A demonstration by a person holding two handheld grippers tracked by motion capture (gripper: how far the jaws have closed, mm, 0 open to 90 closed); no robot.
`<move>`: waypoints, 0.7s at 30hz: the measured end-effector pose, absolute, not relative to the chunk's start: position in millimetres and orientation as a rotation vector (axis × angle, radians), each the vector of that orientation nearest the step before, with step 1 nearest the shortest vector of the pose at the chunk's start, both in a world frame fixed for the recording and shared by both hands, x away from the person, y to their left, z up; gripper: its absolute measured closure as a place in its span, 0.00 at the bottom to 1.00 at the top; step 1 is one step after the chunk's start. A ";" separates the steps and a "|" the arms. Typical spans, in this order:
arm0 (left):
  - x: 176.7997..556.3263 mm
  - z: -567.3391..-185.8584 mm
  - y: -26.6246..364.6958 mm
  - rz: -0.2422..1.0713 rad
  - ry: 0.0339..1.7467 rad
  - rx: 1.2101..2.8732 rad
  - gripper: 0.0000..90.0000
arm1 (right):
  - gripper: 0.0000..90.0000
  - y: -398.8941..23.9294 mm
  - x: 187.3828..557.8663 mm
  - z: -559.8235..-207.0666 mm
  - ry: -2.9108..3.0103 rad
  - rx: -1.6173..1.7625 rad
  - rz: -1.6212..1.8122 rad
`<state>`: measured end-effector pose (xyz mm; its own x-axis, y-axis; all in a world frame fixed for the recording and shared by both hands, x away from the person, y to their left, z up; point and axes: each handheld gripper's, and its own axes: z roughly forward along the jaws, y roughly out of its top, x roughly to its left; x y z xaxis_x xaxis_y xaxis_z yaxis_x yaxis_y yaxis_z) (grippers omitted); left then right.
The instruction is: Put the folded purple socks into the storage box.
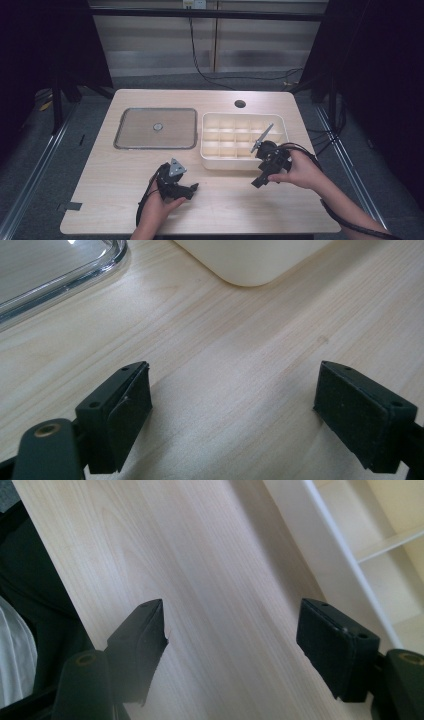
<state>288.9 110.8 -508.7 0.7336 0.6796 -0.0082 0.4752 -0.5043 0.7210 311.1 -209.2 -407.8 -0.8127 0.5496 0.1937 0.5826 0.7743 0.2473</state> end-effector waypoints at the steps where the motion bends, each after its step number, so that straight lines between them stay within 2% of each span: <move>1: 288.9 -508.3 111.0 0.355 0.867 2.205 0.16 | 0.30 -208.5 310.6 -408.3 -2.855 -0.911 -0.450; 21: 288.8 -508.2 111.2 0.355 0.865 2.206 0.16 | 0.30 -197.6 302.0 -430.5 -2.828 -0.849 -0.547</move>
